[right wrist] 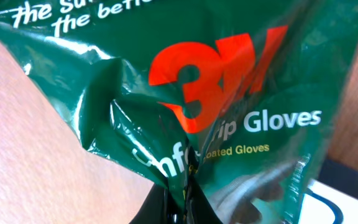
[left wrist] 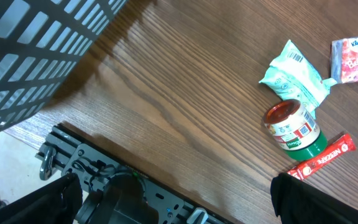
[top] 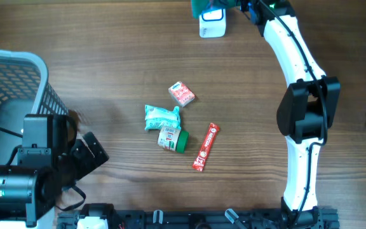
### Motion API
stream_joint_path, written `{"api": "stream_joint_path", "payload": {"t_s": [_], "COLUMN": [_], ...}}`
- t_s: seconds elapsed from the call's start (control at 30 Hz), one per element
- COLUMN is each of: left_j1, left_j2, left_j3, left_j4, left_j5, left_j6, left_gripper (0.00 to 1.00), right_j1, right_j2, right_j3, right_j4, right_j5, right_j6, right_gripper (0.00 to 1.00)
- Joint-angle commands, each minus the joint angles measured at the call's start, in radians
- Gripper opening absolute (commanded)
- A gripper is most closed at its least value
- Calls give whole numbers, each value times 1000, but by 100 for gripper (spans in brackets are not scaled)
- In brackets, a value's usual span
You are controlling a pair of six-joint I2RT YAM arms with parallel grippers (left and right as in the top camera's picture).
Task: Scan the item barcode
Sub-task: 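Move the glove bag to the right side and drop it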
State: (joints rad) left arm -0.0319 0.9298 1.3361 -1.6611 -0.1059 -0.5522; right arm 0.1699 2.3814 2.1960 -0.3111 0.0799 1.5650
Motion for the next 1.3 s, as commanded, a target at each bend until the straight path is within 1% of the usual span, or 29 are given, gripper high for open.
{"api": "stream_joint_path", "payload": {"t_s": [0.0,0.13,0.2,0.27,0.33,0.43,0.53,0.57,0.63,0.67,0.73,0.77,0.8,0.83,0.87,0.9,0.93,0.97,1.03,1.07,1.1,1.13,1.17,1.2,1.23,1.27], "left_j1": [-3,-3,-3,-3,-3,-3,-3,-3,-3,-3,-3,-3,-3,-3,-3,-3,-3,-3,-3,-3,-3,-3,-3,-3,-3,-3], "left_j2": [-1,-1,0,0,0,-1,-1,0,0,-1,0,-1,-1,-1,-1,-1,-1,-1,0,-1,-1,-1,0,-1,-1,0], "left_j3": [2,2,2,2,2,2,2,2,2,2,2,2,2,2,2,2,2,2,2,2,2,2,2,2,2,2], "left_j4": [0,0,0,0,0,0,0,0,0,0,0,0,0,0,0,0,0,0,0,0,0,0,0,0,0,0], "left_j5": [5,5,5,5,5,5,5,5,5,5,5,5,5,5,5,5,5,5,5,5,5,5,5,5,5,5], "left_j6": [-10,-10,-10,-10,-10,-10,-10,-10,-10,-10,-10,-10,-10,-10,-10,-10,-10,-10,-10,-10,-10,-10,-10,-10,-10,-10], "left_gripper": [100,100,100,100,100,100,100,100,100,100,100,100,100,100,100,100,100,100,100,100,100,100,100,100,100,100], "right_j1": [-5,-5,-5,-6,-8,-64,-162,-223,-300,-375,-494,-562,-592,-632,-656,-668,-679,-690,-701,-700,-700,-700,-700,-700,-696,-687], "right_j2": [28,28,28,28,18,-68,-180,-219,-242,-242,-226,-213,-206,-190,-168,-152,-127,-106,-96,-108,-123,-151,-179,-231,-269,-322], "right_j3": [43,43,43,43,44,44,44,44,44,42,9,-21,-40,-76,-116,-148,-197,-219,-221,-221,-220,-220,-220,-220,-220,-220], "right_j4": [-11,-43,-49,-51,-109,-305,-565,-672,-783,-863,-911,-892,-860,-753,-607,-517,-439,-423,-443,-459,-472,-489,-502,-521,-540,-566], "right_j5": [130,183,221,219,217,239,274,307,351,377,396,376,355,295,197,119,84,92,91,97,109,119,134,136,127,100], "right_j6": [-50,-55,-73,-102,-104,-125,-125,-127,-130,-135,-166,-215,-290,-513,-831,-1066,-1311,-1356,-1351,-1333,-1302,-1268,-1234,-1180,-1143,-1100], "right_gripper": [5,5,5,5,5,5,4,4,5,5,4,4,5,4,5,5,5,5,5,9,30,57,75,87,90,90]}}
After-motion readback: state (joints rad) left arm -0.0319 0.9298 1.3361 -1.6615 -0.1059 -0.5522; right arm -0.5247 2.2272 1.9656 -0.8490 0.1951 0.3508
